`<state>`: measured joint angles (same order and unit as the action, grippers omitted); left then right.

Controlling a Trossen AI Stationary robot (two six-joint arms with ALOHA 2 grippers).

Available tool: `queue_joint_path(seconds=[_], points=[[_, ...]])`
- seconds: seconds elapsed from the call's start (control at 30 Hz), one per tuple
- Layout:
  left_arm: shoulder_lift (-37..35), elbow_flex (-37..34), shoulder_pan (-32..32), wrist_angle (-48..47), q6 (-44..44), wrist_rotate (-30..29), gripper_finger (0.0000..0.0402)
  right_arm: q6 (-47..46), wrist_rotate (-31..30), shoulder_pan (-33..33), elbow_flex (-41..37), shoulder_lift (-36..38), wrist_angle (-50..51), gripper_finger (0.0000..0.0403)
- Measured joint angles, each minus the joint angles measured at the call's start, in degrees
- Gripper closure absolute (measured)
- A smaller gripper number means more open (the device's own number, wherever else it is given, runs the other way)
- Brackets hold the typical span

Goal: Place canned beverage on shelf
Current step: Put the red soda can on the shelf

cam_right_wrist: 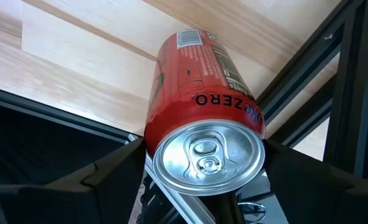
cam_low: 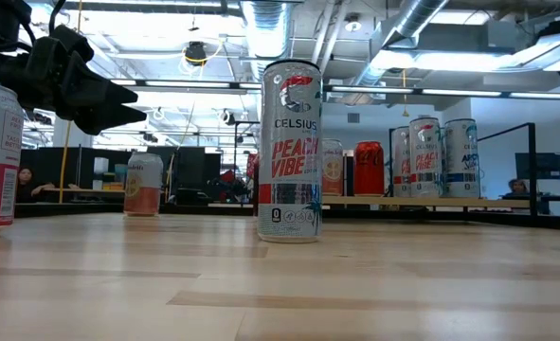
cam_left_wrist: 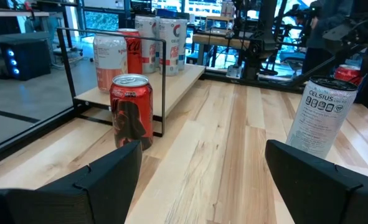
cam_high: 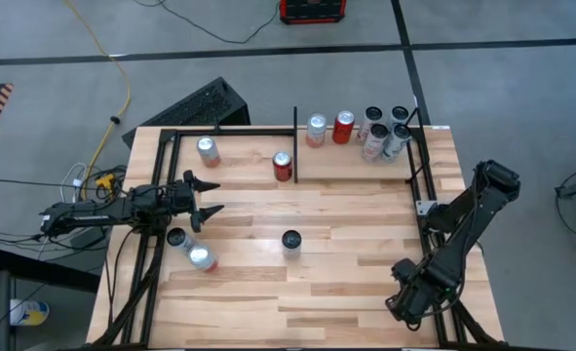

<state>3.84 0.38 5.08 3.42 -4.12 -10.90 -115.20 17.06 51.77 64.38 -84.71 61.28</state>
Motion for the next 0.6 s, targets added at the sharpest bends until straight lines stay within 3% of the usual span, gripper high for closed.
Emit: queue_joint_path(seconds=[0.6], points=[[0.0,-0.02,-0.02,0.02,0.0,0.0,0.0074,4.58,-1.53,-0.15,0.04,-0.19,0.65,0.0081]])
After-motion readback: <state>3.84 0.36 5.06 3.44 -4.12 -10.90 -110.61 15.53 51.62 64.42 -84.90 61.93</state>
